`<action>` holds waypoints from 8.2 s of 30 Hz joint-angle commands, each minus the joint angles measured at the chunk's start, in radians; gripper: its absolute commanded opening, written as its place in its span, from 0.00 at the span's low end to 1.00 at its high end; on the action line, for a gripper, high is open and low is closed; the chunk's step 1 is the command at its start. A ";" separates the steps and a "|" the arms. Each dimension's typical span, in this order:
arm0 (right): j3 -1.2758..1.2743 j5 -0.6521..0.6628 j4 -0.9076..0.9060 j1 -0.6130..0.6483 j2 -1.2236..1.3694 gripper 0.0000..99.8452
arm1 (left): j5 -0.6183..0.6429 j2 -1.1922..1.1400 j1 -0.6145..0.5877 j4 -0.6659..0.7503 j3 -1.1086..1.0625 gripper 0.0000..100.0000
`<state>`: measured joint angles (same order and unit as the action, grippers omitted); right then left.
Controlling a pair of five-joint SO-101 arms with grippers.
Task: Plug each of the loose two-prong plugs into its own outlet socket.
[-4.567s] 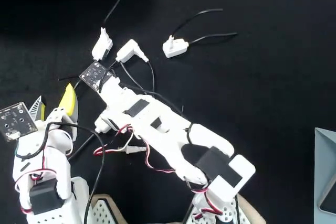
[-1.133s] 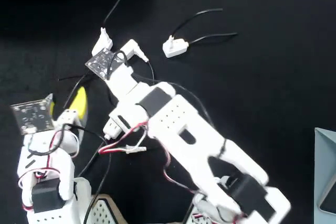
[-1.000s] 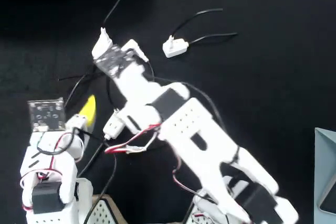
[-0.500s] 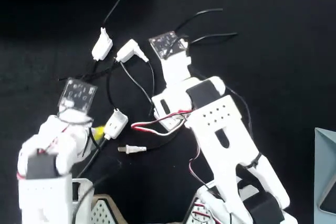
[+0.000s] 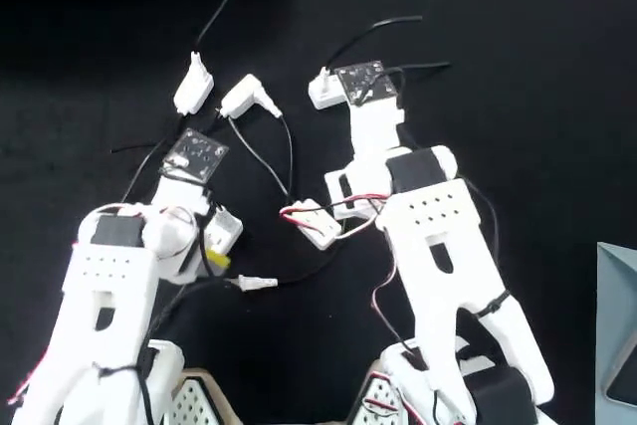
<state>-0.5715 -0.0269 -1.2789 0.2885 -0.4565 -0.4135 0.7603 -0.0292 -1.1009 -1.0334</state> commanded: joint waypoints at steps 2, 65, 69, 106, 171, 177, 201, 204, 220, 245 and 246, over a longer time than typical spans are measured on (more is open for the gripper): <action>0.005 0.014 0.014 -0.017 -0.033 0.01 | 0.026 -0.120 0.019 0.184 -0.005 0.28; -0.027 0.018 -0.077 -0.304 -0.374 0.01 | -0.199 -0.345 0.460 0.138 0.087 0.21; -0.074 0.018 -0.023 -0.302 -0.389 0.01 | -0.199 -0.448 0.461 0.137 0.113 0.13; -0.091 0.011 0.002 -0.302 -0.390 0.01 | 0.413 -0.172 0.346 -0.081 0.337 0.07; 0.438 -0.486 -0.020 0.509 0.713 0.09 | 0.497 -0.173 -0.275 0.117 0.125 0.21; 0.452 -0.497 -0.028 0.479 0.728 0.09 | 0.497 -0.173 -0.275 0.117 0.114 0.21; 0.478 -0.502 -0.003 0.485 0.817 0.09 | 0.497 -0.173 -0.275 0.117 0.111 0.21; 0.503 -0.500 -0.005 0.483 0.819 0.03 | 0.497 -0.173 -0.275 0.117 0.111 0.21; 0.547 -0.367 -0.170 0.454 0.547 0.01 | 0.497 -0.172 -0.275 0.109 0.147 0.21; -0.133 -0.152 0.347 0.293 -0.300 0.01 | 0.640 -0.172 -0.035 0.115 0.394 0.22; -0.150 -0.152 0.356 0.293 -0.306 0.01 | 0.664 -0.172 -0.018 0.115 0.401 0.22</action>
<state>-0.6928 -0.1834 -0.9782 0.5953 -0.7112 0.1864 0.5639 -0.0905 -0.9996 -0.7035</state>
